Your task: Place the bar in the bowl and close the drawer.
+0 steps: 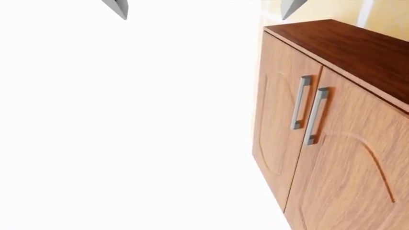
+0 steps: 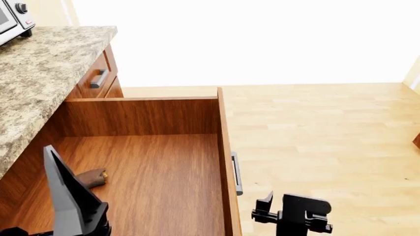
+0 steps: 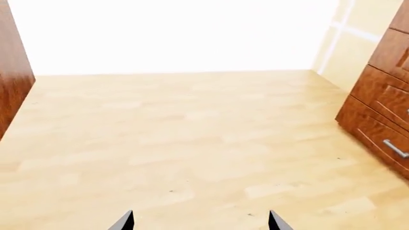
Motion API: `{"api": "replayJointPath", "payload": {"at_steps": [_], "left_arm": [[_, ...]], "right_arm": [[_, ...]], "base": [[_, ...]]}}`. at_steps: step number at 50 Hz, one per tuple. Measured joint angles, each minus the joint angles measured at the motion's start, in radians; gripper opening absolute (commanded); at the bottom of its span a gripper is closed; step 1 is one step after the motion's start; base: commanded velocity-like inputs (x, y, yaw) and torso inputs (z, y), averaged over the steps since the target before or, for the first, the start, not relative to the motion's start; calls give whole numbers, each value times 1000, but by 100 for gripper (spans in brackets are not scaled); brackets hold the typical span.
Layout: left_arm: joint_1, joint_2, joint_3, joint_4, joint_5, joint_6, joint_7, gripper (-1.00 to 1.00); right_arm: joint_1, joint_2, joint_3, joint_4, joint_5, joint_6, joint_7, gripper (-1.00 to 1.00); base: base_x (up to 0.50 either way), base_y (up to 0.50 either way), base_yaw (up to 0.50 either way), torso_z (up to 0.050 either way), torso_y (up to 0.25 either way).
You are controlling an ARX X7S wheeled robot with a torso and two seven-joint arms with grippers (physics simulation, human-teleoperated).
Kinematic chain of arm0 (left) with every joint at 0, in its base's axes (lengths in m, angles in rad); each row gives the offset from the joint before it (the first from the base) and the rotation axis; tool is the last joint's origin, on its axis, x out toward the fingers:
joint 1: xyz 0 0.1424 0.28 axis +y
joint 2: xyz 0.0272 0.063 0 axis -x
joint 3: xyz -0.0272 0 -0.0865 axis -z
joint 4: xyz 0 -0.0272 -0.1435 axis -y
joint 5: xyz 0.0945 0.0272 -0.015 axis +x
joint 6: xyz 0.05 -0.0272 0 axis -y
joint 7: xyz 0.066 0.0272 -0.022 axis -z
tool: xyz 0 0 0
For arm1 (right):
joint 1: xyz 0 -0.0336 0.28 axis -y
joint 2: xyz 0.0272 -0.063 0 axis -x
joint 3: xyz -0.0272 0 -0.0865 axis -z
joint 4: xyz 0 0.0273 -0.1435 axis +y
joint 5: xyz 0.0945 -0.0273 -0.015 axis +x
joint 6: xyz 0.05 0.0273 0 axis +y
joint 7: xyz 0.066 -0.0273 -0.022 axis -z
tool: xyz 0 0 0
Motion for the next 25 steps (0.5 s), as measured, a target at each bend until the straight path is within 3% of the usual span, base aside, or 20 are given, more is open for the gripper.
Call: {"api": "replayJointPath", "payload": {"at_steps": [25], "left_arm": [[4, -4, 1, 1, 4, -3, -10, 100]], "right_arm": [[16, -19, -32, 11, 24, 12, -88, 100]], "base": [[0, 0, 0, 0, 0]]}}
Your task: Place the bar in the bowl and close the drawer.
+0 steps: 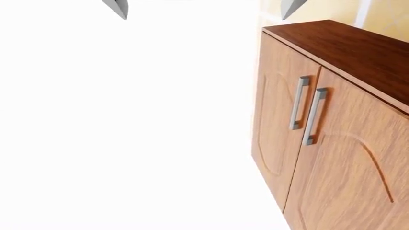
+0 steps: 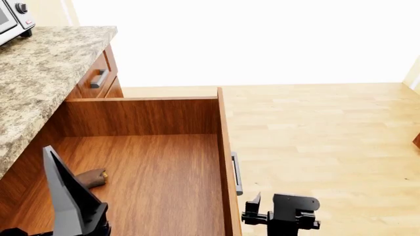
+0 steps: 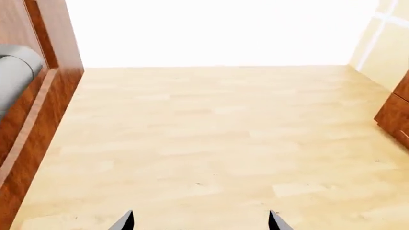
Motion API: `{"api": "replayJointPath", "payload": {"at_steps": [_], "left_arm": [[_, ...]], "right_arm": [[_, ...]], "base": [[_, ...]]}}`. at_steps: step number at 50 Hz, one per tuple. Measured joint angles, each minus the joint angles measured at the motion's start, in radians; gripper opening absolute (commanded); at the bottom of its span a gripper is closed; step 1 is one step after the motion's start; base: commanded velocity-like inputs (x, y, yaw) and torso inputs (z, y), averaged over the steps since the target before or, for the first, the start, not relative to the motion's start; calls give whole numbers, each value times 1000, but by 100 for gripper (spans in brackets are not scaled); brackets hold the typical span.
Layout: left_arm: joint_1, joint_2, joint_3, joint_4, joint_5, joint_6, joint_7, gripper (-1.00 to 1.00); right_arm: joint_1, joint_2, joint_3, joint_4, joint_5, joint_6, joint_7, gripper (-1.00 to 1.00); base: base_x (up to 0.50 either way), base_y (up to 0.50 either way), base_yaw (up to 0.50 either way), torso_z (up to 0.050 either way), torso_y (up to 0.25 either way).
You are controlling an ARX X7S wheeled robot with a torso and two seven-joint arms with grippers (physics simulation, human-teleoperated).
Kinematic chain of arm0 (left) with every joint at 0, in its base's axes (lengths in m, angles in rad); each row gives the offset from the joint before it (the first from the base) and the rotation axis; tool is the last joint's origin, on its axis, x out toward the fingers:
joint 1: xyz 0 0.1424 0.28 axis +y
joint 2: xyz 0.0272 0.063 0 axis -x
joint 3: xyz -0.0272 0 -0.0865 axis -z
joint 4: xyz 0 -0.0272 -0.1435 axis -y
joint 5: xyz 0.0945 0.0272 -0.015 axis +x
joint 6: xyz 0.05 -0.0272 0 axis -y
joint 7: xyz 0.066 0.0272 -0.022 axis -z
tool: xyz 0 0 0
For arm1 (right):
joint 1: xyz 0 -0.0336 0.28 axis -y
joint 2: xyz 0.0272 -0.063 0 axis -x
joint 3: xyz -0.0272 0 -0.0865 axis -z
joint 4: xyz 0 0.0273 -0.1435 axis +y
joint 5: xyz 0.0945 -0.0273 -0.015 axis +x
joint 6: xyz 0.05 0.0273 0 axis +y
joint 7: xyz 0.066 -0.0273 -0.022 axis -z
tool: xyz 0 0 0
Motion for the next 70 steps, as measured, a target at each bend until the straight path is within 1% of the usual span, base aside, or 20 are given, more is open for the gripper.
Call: {"api": "replayJointPath", "payload": {"at_steps": [16, 42, 62, 70], "left_arm": [[5, -4, -3, 1, 0, 0, -7, 100], [11, -12, -9, 4, -3, 1, -18, 100], [28, -19, -26, 4, -6, 12, -33, 100], [39, -23, -39, 12, -6, 10, -38, 100]], "right_arm": [[12, -22, -33, 7, -8, 9, -39, 100], [32, -33, -55, -8, -15, 52, -61, 100], [69, -108, -113, 7, -22, 72, -119, 100], [96, -162, -135, 62, -34, 59, -165, 100]], "base": [[0, 0, 0, 0, 0], [0, 0, 0, 0, 0], [0, 0, 0, 0, 1], [0, 0, 0, 0, 0]]}}
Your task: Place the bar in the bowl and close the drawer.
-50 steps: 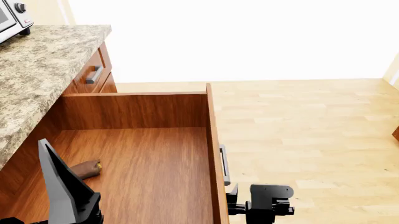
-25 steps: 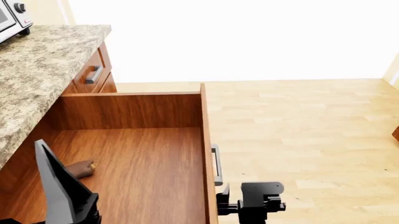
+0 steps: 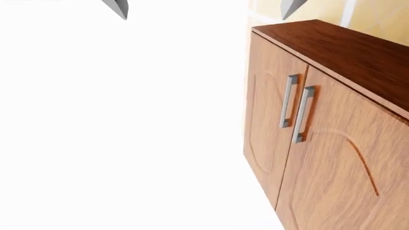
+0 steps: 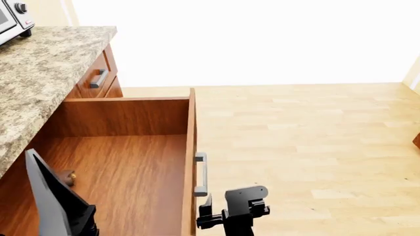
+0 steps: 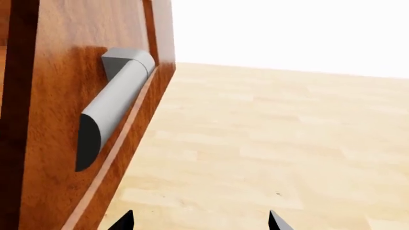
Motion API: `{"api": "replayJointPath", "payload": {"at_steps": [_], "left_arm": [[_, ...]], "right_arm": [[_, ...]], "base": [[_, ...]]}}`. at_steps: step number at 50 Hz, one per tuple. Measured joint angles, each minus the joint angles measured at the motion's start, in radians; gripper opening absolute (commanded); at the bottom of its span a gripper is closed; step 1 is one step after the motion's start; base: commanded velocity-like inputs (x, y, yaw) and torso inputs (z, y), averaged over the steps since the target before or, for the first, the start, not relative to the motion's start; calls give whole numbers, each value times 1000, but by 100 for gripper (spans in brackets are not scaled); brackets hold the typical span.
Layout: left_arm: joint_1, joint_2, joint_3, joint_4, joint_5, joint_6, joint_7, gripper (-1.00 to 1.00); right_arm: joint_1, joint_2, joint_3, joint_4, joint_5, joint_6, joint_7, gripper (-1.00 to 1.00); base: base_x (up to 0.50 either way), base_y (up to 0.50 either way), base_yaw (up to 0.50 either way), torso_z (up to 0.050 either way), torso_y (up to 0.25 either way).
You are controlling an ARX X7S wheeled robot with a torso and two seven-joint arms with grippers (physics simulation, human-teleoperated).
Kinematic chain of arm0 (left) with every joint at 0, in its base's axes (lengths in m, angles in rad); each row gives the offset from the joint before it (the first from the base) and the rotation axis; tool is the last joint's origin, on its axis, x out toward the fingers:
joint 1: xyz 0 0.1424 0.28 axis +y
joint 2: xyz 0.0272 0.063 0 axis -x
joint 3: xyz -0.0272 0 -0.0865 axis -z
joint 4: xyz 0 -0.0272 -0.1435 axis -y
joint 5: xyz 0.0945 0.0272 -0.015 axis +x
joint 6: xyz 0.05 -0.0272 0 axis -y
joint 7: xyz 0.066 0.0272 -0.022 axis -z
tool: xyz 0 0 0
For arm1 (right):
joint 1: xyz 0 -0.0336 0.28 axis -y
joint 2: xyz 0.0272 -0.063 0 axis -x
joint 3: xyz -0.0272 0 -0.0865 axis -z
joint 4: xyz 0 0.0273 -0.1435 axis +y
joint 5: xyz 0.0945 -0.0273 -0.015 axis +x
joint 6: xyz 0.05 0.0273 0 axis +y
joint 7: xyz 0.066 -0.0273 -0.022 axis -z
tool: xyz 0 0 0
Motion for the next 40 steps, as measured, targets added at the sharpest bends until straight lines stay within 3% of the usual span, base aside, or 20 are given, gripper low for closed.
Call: {"api": "replayJointPath", "payload": {"at_steps": [15, 29, 40], "left_arm": [[31, -7, -35, 4, 2, 9, -18, 100], [64, -15, -78, 30, 0, -3, -31, 100], [102, -19, -123, 48, 0, -3, -45, 100]], "right_arm": [[66, -89, -96, 115, 39, -44, -57, 100], [219, -114, -493, 175, 374, -185, -3, 100], [280, -123, -642, 135, 505, -213, 12, 100]], "base": [[0, 0, 0, 0, 0], [0, 0, 0, 0, 1], [0, 0, 0, 0, 0]]}}
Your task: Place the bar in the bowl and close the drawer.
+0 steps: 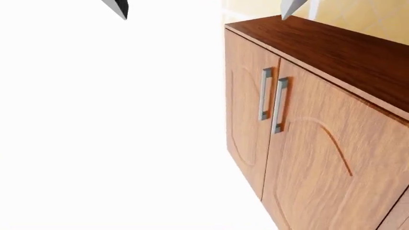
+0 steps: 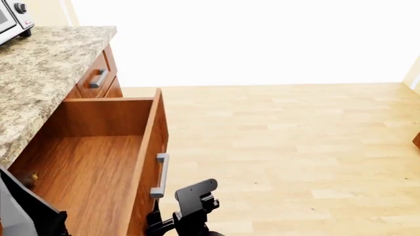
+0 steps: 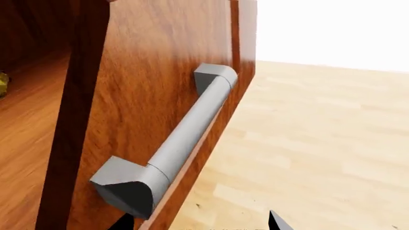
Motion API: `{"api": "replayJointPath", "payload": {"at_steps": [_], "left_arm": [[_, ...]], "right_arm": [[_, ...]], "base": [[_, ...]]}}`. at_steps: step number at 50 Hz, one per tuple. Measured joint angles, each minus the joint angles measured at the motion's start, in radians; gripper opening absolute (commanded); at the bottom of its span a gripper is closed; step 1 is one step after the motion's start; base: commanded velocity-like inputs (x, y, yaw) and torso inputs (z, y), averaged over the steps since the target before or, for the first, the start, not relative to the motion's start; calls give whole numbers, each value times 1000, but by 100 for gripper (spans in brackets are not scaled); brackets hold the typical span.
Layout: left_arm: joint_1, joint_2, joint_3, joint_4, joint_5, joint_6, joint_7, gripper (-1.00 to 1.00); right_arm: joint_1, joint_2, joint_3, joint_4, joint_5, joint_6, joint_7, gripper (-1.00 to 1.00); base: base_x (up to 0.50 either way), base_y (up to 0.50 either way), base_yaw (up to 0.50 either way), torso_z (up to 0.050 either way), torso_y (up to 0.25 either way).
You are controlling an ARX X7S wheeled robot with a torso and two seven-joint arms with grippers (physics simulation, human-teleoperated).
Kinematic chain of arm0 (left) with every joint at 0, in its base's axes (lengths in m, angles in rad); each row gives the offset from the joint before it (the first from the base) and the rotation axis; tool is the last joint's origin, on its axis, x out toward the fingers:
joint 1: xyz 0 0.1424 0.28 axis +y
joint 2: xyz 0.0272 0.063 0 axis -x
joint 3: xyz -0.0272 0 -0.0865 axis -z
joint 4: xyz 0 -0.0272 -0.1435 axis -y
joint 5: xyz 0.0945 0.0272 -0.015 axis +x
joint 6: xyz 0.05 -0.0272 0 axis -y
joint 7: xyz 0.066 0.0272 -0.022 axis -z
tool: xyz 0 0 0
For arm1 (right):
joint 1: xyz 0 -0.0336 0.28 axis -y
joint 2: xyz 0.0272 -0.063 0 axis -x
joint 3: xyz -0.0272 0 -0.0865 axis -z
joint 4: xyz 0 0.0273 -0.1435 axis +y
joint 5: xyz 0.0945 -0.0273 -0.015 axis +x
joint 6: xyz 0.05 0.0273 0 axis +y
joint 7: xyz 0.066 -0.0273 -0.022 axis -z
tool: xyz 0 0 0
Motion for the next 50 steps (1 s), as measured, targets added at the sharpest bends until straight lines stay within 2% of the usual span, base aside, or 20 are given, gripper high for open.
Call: {"api": "replayJointPath", "payload": {"at_steps": [24, 50], "left_arm": [[88, 3, -87, 27, 2, 16, -26, 100], [109, 4, -109, 26, -3, 26, -31, 100]], "right_arm": [[56, 4, -71, -93, 96, 45, 2, 100], [121, 5, -77, -232, 75, 152, -81, 100]], "base": [[0, 0, 0, 1, 0], [0, 0, 0, 0, 1]]}}
